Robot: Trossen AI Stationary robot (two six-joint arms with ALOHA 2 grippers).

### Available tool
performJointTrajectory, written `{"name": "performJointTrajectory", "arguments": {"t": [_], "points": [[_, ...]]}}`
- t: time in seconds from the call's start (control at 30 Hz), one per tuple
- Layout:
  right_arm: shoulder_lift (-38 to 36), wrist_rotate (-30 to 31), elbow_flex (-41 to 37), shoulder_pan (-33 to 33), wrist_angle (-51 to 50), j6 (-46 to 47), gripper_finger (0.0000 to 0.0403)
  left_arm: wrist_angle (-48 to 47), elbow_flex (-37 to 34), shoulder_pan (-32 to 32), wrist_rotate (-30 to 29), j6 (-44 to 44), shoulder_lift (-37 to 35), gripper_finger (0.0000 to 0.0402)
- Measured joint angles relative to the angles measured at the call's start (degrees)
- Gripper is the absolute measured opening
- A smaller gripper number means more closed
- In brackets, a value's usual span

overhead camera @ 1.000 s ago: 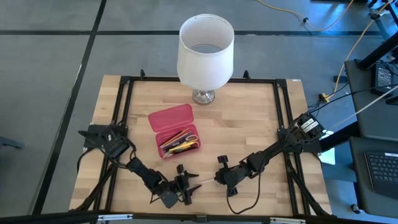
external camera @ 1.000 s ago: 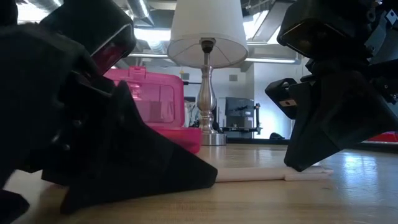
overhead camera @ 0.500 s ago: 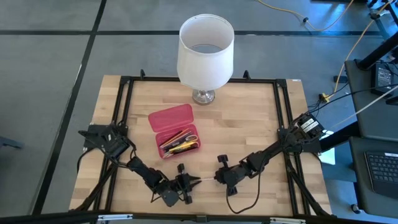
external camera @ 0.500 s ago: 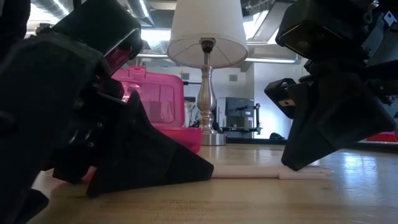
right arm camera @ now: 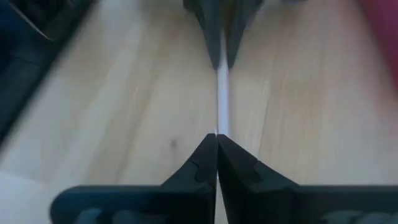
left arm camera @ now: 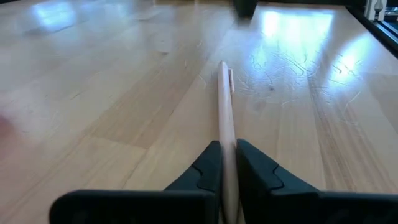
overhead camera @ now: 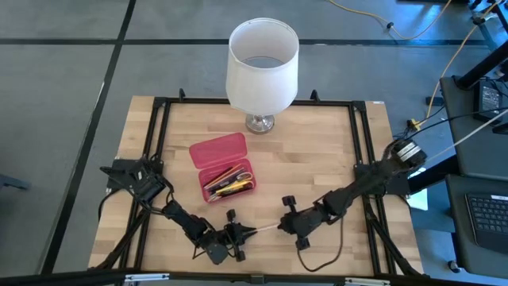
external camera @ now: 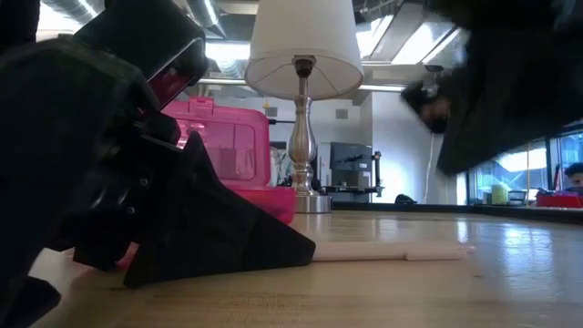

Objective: Pick & place school supplies into a supply box
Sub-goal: Put the light pink pen into the red supply box

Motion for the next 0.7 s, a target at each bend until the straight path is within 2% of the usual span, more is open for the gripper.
{"name": "performJointTrajectory", "arguments": {"t": [0.3, 0.57, 0.7], "points": [[-10.54, 0.37, 0.14, 2.85, -7.29, 1.83, 0.0014, -1.25, -0.24, -0.15, 0.77, 3.18, -2.65, 0.0023], [-11.86, 0.61, 0.16, 3.49, -10.91, 4.57, 0.0014, -2.49, -0.24, -0.09, 0.28, 6.47, -9.12, 0.0022], [-11.86, 0.59, 0.19, 3.49, -11.02, 5.94, 0.0014, -8.68, -0.22, -0.14, -4.84, 8.30, -15.21, 0.0022]]}}
